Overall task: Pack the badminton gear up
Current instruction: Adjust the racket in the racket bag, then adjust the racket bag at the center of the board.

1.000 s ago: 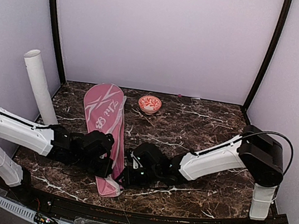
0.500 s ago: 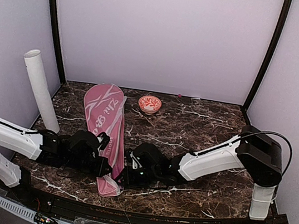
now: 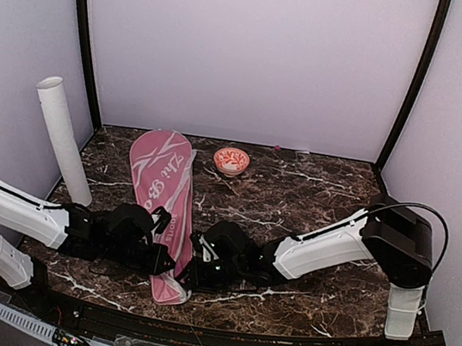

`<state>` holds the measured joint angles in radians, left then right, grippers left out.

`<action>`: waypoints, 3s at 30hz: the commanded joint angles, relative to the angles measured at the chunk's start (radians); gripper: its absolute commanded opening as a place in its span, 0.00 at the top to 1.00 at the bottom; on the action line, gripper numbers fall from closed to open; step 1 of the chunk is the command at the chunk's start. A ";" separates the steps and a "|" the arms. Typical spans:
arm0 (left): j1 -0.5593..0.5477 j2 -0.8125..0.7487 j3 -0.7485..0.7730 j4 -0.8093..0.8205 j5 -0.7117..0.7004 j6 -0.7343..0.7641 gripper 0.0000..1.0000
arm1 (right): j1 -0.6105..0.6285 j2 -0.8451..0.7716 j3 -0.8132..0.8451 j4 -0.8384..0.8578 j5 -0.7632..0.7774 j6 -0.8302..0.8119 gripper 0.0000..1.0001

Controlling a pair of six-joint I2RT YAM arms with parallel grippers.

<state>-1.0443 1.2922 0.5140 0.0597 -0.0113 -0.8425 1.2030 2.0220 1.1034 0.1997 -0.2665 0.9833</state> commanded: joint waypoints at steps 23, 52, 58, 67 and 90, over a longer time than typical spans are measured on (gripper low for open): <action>0.021 -0.205 -0.086 0.012 0.098 0.025 1.00 | -0.119 -0.074 0.196 -0.387 0.301 -0.176 0.53; 0.024 -0.276 -0.129 0.012 0.100 0.019 1.00 | -0.164 0.316 0.625 -0.408 0.208 -0.263 0.84; 0.024 -0.291 -0.123 -0.005 0.086 0.022 1.00 | -0.166 0.217 0.593 -0.396 0.235 -0.292 1.00; 0.026 -0.334 -0.117 -0.018 0.091 0.047 0.93 | -0.165 0.023 0.486 -0.345 0.146 -0.364 1.00; 0.069 -0.183 0.081 -0.143 0.082 0.169 0.16 | -0.059 -0.069 0.336 -0.296 0.227 -0.169 1.00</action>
<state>-0.9775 1.0576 0.5034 0.0132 0.0628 -0.7406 1.1286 2.0045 1.4334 -0.1509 -0.0868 0.7399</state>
